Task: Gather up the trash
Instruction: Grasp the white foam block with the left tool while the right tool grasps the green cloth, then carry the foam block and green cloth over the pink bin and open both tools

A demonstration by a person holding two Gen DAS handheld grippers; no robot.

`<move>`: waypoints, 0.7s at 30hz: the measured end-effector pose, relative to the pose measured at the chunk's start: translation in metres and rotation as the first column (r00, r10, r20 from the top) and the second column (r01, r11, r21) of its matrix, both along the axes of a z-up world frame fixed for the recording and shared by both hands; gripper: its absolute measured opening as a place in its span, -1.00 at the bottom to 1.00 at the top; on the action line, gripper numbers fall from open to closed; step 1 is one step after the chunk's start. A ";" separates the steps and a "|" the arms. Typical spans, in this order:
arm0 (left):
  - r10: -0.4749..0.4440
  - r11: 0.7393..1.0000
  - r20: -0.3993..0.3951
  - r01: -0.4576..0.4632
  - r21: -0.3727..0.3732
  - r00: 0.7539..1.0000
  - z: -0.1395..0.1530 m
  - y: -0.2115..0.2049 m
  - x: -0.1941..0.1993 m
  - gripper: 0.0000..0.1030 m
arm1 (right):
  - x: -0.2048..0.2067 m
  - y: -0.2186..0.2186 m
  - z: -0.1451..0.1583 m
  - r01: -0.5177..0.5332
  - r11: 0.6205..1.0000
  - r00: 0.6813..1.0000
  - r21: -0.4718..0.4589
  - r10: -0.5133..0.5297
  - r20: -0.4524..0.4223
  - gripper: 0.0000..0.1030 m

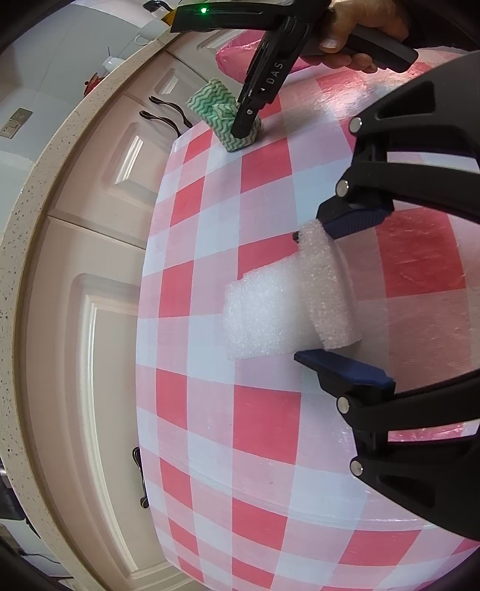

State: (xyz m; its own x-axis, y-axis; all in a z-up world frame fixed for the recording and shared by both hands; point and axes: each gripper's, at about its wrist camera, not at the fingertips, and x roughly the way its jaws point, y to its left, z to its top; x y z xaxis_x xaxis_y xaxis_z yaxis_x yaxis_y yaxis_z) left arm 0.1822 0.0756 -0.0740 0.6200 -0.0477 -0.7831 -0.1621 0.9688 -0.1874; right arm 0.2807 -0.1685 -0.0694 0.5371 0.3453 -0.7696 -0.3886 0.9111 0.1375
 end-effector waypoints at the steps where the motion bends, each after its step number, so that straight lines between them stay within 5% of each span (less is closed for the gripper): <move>1: 0.000 1.000 0.002 0.000 0.001 1.000 0.001 0.000 -0.001 0.09 | -0.003 0.000 0.002 -0.001 1.000 1.000 0.003 0.001 0.004 -0.20; 21: 0.007 0.998 0.086 -0.012 0.060 0.996 0.053 -0.014 -0.030 0.09 | -0.064 -0.020 0.060 -0.026 0.997 0.996 0.067 0.021 0.082 -0.20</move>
State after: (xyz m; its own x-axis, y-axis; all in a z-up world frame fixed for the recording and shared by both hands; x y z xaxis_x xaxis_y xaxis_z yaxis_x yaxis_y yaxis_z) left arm 0.1521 0.0613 -0.0209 0.6855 0.0041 -0.7281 -0.1570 0.9773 -0.1424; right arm 0.2167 -0.1889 -0.0091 0.5880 0.4088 -0.6980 -0.4221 0.8912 0.1664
